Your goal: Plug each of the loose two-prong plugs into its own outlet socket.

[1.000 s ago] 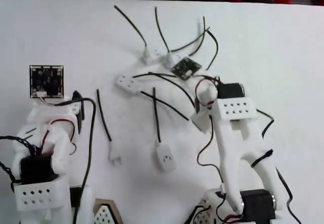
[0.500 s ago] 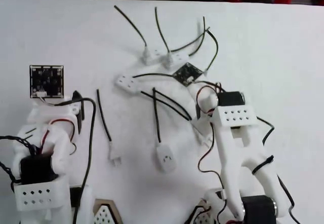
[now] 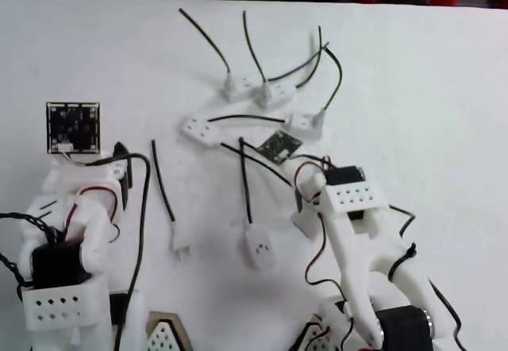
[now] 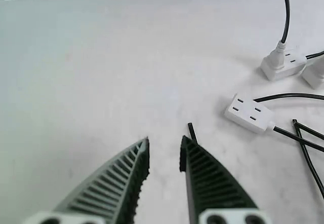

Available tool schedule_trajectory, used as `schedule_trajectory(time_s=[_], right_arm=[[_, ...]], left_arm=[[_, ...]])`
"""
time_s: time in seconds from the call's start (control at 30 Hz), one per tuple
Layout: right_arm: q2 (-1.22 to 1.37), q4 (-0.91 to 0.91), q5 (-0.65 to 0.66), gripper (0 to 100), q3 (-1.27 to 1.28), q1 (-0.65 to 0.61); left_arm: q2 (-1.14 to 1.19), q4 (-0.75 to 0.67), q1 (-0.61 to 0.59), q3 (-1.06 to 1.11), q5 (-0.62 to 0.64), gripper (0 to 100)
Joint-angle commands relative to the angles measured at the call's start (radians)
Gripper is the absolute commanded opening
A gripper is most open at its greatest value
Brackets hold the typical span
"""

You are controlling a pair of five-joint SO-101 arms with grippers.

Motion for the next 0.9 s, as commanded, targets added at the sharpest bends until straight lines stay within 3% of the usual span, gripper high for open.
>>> schedule_trajectory(time_s=[0.0,0.47,0.67,0.87], right_arm=[[-0.03,-0.071,-0.009,12.0,0.031,-0.013],[0.151,-0.176,-0.005,11.8,0.011,0.044],[0.2,-0.16,0.0,5.1,-0.048,0.102],[0.2,-0.159,0.002,4.4,-0.048,0.102]], left_arm=[[-0.012,-0.018,-0.01,-0.003,0.009,12],[-0.012,-0.014,-0.01,-0.003,0.009,12],[-0.012,-0.014,-0.01,-0.003,0.009,12],[-0.012,-0.014,-0.01,-0.003,0.009,12]])
